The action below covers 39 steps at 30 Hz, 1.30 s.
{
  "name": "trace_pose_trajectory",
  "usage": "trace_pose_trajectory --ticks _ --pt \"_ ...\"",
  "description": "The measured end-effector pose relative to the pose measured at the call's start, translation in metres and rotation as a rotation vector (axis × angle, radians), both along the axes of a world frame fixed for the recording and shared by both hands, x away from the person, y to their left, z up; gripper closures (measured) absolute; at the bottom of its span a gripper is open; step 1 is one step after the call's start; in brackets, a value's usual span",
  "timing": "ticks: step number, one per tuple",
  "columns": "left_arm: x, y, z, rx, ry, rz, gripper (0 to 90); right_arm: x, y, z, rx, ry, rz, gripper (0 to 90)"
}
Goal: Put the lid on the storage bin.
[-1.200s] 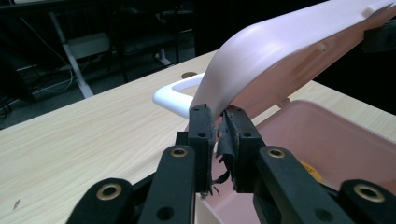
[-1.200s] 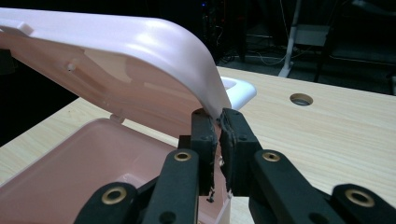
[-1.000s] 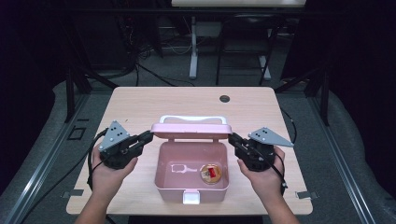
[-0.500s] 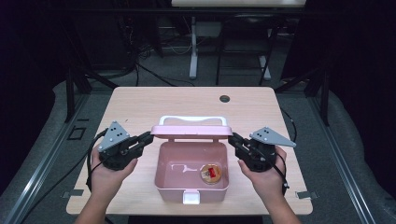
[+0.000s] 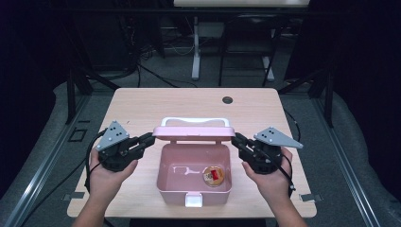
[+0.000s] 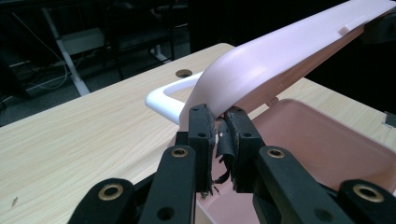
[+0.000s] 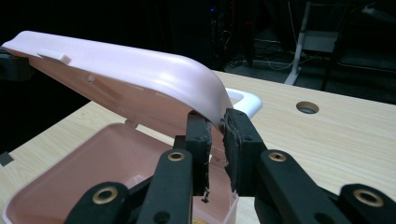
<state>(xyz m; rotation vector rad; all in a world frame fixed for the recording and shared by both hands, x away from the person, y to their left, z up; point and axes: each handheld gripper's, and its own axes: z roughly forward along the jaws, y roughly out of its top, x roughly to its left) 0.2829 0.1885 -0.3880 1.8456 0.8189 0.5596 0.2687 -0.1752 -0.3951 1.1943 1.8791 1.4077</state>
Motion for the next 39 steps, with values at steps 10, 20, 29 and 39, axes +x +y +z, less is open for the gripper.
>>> trace_pose_trajectory --ticks 10,20,29,39 --pt "-0.008 -0.001 -0.002 0.006 -0.009 -0.002 80.7 -0.004 -0.002 0.001 -0.005 0.016 0.021 77.9" --pt "-0.012 0.000 -0.005 0.002 -0.001 -0.008 80.2 -0.009 -0.005 -0.002 0.008 0.034 0.039 77.4" --pt "-0.016 0.000 -0.005 0.016 0.005 -0.013 80.1 -0.016 -0.010 -0.001 0.039 0.052 0.067 76.9" --pt "-0.017 -0.001 -0.005 0.016 0.003 -0.008 80.1 -0.019 -0.016 -0.002 0.032 0.078 0.075 75.9"
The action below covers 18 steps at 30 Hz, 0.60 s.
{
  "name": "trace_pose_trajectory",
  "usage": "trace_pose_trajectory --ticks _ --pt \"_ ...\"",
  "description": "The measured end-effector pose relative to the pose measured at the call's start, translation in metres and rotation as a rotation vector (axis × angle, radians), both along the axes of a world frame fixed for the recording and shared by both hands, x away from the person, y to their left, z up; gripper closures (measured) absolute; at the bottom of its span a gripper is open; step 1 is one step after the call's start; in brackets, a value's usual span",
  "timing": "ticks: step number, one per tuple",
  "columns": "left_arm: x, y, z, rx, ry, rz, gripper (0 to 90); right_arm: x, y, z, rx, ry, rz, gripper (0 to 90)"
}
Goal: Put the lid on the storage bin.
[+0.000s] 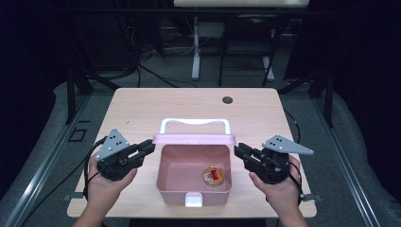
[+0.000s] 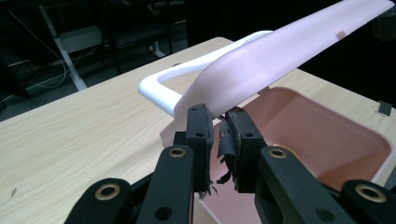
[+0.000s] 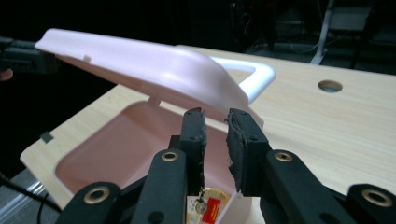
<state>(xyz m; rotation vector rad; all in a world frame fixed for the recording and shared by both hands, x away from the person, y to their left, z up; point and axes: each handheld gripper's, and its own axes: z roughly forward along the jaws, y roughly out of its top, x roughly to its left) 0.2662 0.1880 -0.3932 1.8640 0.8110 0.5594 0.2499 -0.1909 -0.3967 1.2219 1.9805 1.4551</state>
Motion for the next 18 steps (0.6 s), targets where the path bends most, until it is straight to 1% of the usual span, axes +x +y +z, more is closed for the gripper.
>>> trace_pose_trajectory --ticks 5,11,18 --pt "0.000 0.000 0.001 0.008 0.006 0.002 80.0 -0.003 -0.005 0.001 -0.008 0.008 -0.010 75.9" --pt "-0.002 -0.001 0.001 0.011 0.008 -0.001 79.8 -0.004 -0.012 0.002 0.006 -0.001 -0.036 75.9" --pt "-0.005 0.000 0.000 0.013 0.012 -0.005 79.6 -0.001 -0.015 -0.001 0.012 0.000 -0.053 75.6"
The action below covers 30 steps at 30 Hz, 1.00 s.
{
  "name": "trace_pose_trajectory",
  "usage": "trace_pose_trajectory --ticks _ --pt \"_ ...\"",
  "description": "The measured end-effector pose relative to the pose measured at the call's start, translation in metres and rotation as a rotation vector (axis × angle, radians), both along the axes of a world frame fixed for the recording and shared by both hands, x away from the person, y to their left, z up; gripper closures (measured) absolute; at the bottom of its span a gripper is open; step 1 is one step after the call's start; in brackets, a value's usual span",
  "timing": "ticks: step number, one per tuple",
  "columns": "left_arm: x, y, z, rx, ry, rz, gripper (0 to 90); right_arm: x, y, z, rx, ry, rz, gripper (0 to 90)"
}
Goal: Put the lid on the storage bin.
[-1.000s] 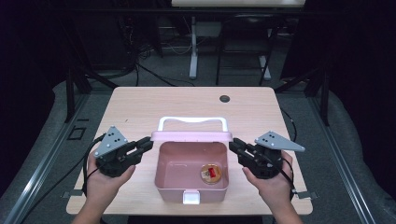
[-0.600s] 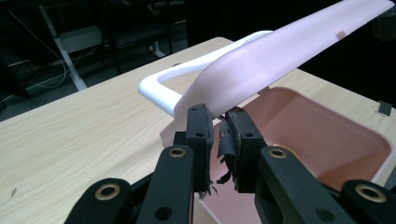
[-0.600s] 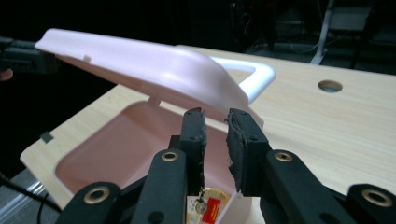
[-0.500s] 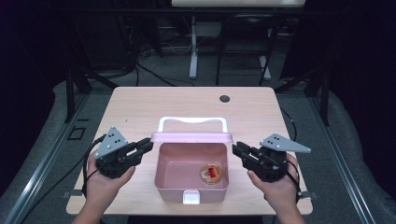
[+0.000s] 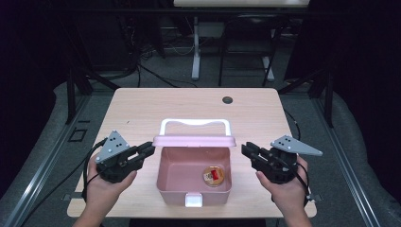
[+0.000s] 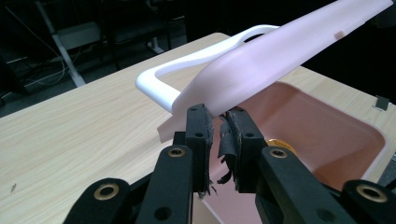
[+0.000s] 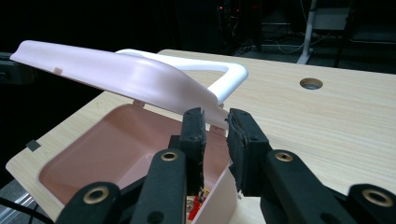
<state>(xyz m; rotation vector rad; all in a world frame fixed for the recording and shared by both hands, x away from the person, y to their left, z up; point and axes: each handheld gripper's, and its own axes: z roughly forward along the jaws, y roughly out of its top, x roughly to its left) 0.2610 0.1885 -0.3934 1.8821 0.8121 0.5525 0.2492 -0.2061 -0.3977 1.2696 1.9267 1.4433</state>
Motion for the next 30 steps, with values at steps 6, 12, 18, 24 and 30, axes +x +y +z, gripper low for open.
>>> trace_pose_trajectory --ticks 6,12,18,24,30 --pt "-0.004 0.001 -0.003 -0.004 0.007 -0.005 79.6 0.001 -0.001 -0.001 0.007 0.004 0.001 75.5" --pt "-0.008 0.002 -0.006 -0.001 0.007 -0.011 79.6 0.001 0.000 -0.002 0.004 0.005 0.006 75.5" --pt "-0.012 0.003 -0.010 -0.001 0.008 -0.015 79.6 0.002 0.000 -0.004 0.005 0.010 0.001 75.6" --pt "-0.016 0.003 -0.014 -0.008 0.010 -0.015 79.6 0.003 0.001 -0.006 0.006 0.008 0.005 75.2" --pt "-0.019 0.004 -0.017 -0.004 0.006 -0.019 79.6 0.005 0.002 -0.010 0.003 0.018 0.007 74.9"
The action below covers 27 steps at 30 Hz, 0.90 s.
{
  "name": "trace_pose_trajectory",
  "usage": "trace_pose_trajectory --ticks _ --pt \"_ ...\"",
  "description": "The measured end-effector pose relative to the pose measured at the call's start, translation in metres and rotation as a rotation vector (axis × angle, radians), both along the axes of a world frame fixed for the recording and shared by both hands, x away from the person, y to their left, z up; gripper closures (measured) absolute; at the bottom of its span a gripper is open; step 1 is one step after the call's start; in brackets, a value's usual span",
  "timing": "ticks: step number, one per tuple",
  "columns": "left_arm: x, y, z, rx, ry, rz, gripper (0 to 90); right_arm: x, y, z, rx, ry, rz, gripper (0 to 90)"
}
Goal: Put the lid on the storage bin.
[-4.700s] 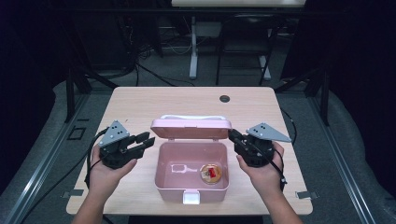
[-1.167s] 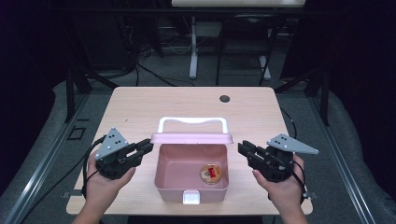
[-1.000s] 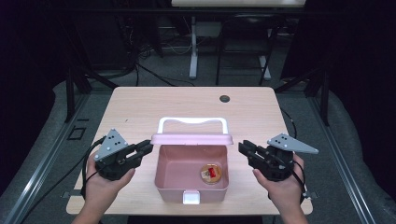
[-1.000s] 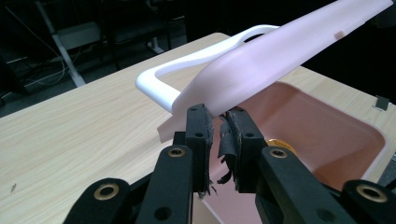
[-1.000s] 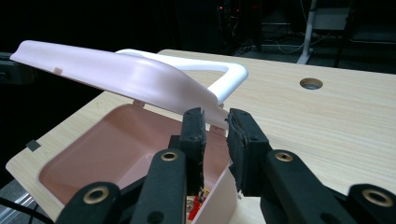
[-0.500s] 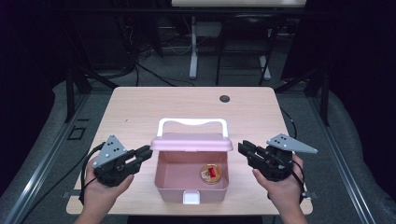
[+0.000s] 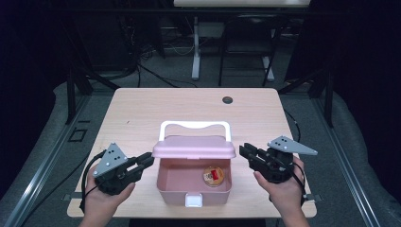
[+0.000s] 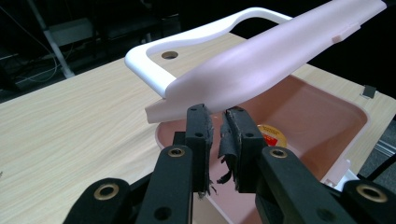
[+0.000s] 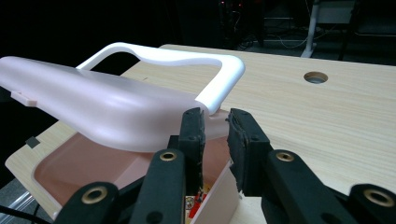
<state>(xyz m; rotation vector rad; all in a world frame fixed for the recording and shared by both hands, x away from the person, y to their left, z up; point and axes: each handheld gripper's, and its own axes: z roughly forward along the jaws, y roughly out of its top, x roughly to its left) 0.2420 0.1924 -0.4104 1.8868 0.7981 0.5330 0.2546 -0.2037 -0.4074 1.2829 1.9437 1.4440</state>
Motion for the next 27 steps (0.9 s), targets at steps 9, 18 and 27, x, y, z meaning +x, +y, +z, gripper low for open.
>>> trace_pose_trajectory --ticks 9,18,27 --pt "-0.005 0.001 -0.004 0.004 0.004 -0.007 79.6 0.001 0.001 -0.003 -0.002 0.004 0.003 73.1" --pt "-0.009 0.002 -0.010 -0.009 0.007 -0.010 79.6 0.003 0.001 -0.006 0.004 0.011 0.007 71.7" --pt "-0.012 0.003 -0.015 -0.003 0.018 -0.016 79.6 0.004 0.002 -0.007 0.009 0.017 0.012 70.4"
